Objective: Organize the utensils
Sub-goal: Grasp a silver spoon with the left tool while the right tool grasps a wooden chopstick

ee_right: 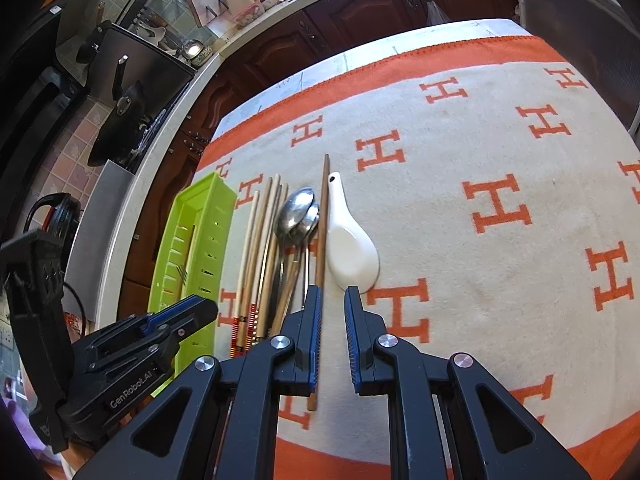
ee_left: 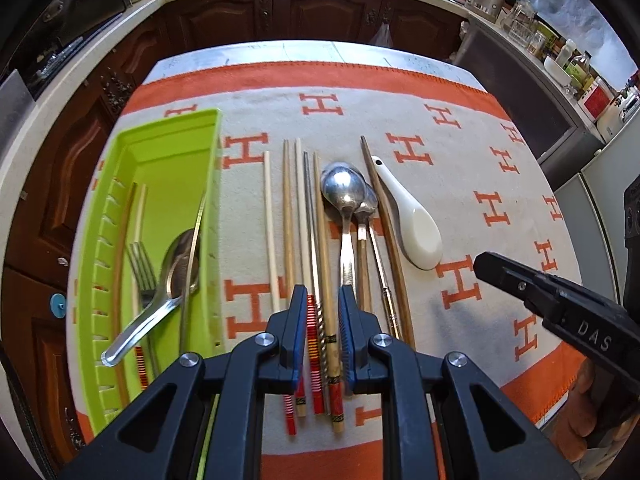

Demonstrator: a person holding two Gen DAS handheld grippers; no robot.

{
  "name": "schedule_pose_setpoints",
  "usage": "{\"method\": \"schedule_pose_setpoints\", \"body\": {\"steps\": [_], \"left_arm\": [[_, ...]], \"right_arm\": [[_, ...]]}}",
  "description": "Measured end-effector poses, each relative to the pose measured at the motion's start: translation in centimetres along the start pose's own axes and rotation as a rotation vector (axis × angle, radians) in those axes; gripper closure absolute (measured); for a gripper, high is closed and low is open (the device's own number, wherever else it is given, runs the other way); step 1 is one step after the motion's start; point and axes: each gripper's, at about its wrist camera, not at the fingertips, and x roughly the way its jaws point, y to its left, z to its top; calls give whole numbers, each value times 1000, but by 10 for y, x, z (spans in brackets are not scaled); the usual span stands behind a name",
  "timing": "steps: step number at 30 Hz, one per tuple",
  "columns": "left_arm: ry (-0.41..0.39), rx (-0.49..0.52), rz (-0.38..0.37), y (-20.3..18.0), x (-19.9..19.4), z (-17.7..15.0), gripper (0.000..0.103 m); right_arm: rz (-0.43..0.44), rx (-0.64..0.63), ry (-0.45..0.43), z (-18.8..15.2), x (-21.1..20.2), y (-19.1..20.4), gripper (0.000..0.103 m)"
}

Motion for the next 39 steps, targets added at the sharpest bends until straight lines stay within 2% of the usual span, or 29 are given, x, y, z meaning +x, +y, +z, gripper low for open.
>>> {"method": "schedule_pose_setpoints", "body": {"steps": [6, 14, 21, 30, 37, 39], "left_arm": [[22, -28, -69, -7, 25, 16, 90], [18, -76, -90, -8, 52, 40, 90], [42, -123, -125, 0, 73, 47, 90], [42, -149, -254, 4, 87, 49, 86], [12, -212, -370, 14, 95, 50, 89], [4, -220, -375, 15, 96, 50, 90]], "right_arm": [[-21, -38, 15, -1, 11, -3, 91], [-17, -66, 41, -3, 24, -9, 91], [-3, -67, 66, -4, 35, -14, 91], [10, -57, 91, -3, 49, -23, 91], [18, -45, 96, -3, 55, -28, 91], [19, -45, 95, -2, 56, -29, 91]]}}
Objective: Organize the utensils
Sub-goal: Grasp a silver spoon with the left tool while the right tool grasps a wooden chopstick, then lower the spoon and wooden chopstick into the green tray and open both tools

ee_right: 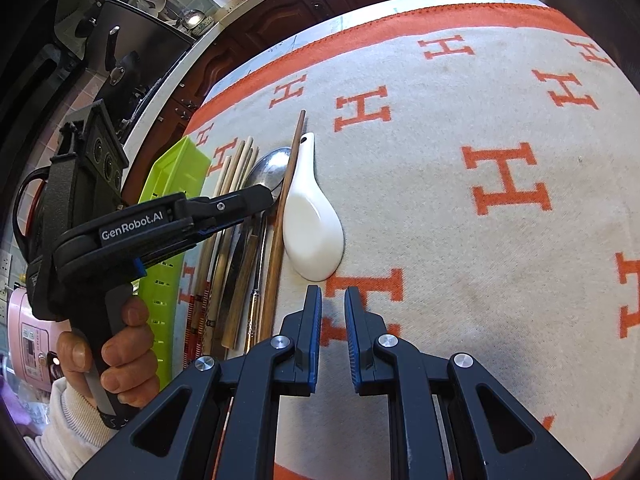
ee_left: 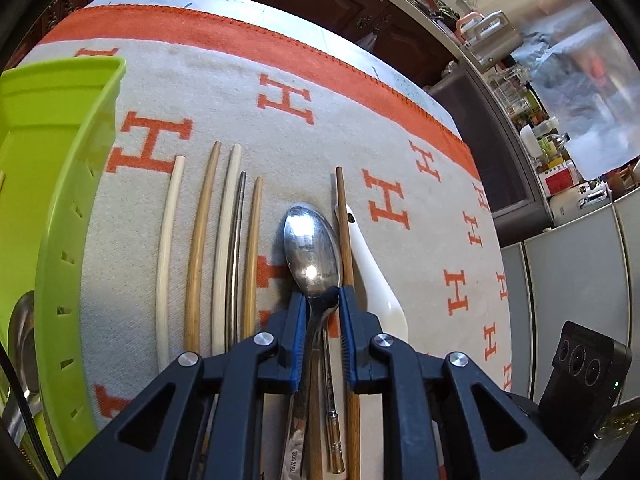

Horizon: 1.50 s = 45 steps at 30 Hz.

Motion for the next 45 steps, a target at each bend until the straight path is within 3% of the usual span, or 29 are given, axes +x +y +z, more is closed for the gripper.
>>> {"method": "schedule_pose_setpoints", "body": {"steps": [2, 7, 9, 18, 22, 26, 32, 36, 40, 45], "left_arm": [[-8, 16, 27, -4, 0, -1, 91], [-59, 131, 189, -28, -10, -8, 96], [-78, 162, 205, -33, -19, -10, 98], [-118, 124, 153, -18, -47, -17, 102], [-147, 129, 120, -15, -57, -23, 102], [-187, 155, 93, -17, -70, -29, 102], [-225, 158, 57, -11, -81, -36, 102], [-247, 159, 25, -9, -88, -39, 103], [-279, 175, -7, -8, -100, -44, 103], [-330, 184, -57, -9, -121, -52, 103]], "right_arm": [[-1, -2, 0, 0, 0, 0, 91], [-9, -28, -4, -1, -3, 5, 91], [-10, -38, -6, -2, -4, 9, 91], [-15, -85, 10, -1, 4, 33, 91], [-44, -127, 11, -2, 12, 48, 80], [-108, -171, -5, -2, 21, 63, 80], [-310, -331, -55, -9, 38, 101, 80], [-396, -407, -87, -24, 41, 115, 97], [-323, -322, -86, -24, 27, 107, 97], [-223, -245, -146, -22, -12, 105, 97]]}}
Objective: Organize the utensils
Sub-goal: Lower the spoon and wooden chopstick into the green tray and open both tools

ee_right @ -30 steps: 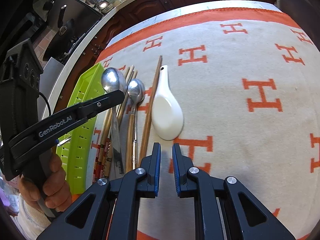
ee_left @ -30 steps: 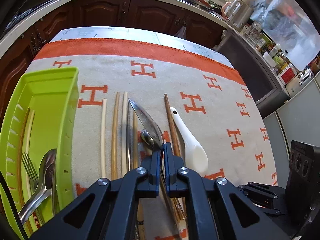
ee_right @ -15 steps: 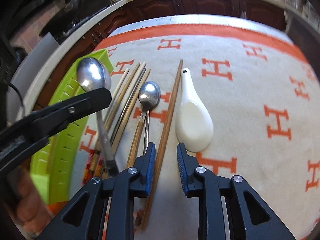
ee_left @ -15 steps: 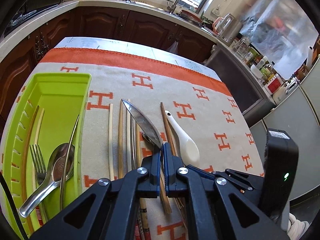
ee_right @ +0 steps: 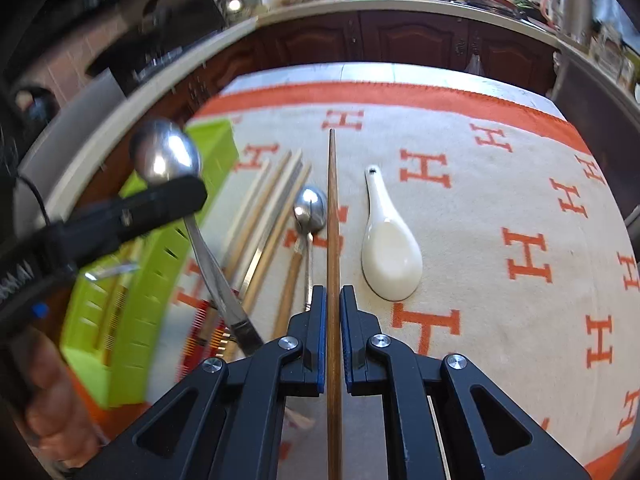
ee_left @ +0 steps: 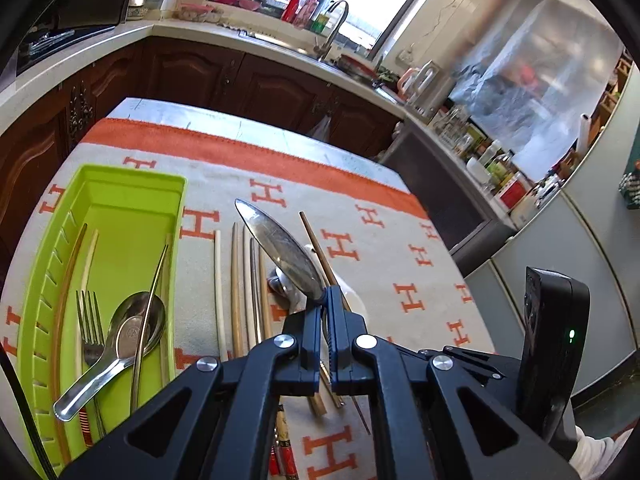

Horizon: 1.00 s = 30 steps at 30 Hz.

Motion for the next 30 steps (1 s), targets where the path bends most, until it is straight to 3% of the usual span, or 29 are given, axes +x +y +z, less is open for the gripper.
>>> {"method": "schedule_pose_setpoints", "body": {"steps": [8, 16, 25, 30], "left_arm": [[-90, 37, -16, -13, -50, 3, 103], [-120, 82, 139, -15, -107, 4, 103], [-160, 71, 283, 5, -160, 4, 102], [-136, 97, 412, 18, -171, 1, 102]], "right_arm": [[78, 46, -40, -3, -46, 1, 97], [172, 40, -81, -2, -80, 27, 97], [338, 5, -68, 9, -90, 97, 97], [392, 15, -39, 13, -78, 130, 97]]}}
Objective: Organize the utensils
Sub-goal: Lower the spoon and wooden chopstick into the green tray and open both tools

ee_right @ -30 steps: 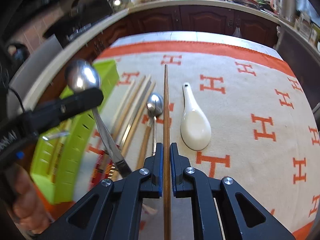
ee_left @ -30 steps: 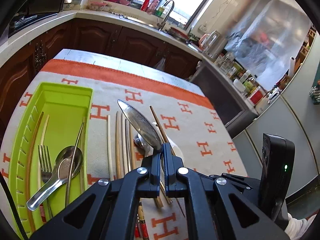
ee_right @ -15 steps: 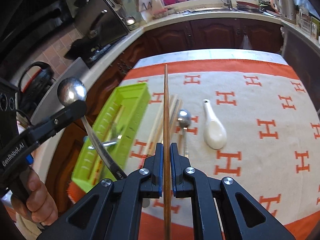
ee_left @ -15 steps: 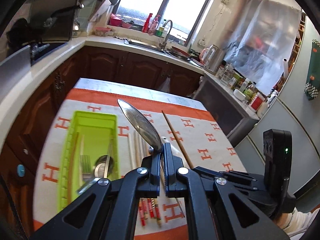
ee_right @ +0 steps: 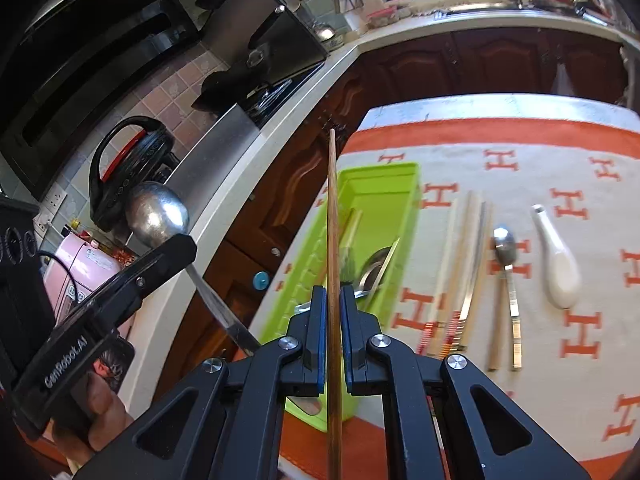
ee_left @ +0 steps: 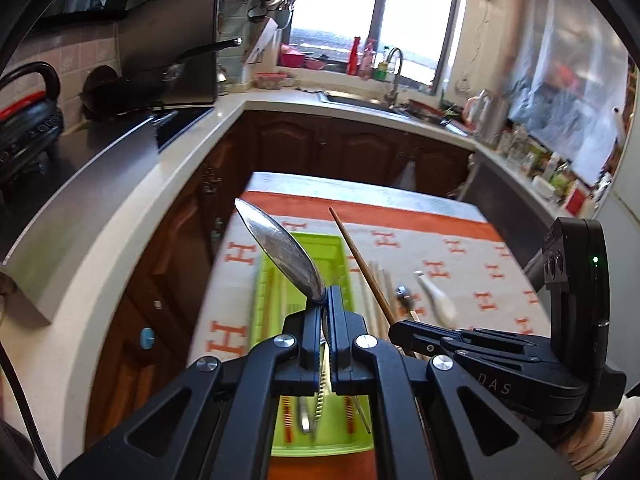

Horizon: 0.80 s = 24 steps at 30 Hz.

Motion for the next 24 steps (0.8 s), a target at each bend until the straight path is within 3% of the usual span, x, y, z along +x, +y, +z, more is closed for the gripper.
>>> {"method": "schedule_pose_setpoints", "body": {"steps": [7, 16, 18, 22, 24], "left_arm": [[57, 56, 58, 8, 20, -1, 102], [215, 223, 28, -14, 84, -9, 102], [228, 228, 27, -17, 92, -11, 98], [226, 173, 41, -10, 95, -6, 79], [224, 125, 51, 1, 93, -3, 77]], "right_arm": [[20, 63, 58, -3, 46, 0, 97], [15, 225, 52, 0, 69, -44, 97], [14, 235, 52, 1, 72, -48, 97], [11, 248, 56, 7, 77, -55, 97], [11, 256, 62, 8, 81, -56, 97]]}}
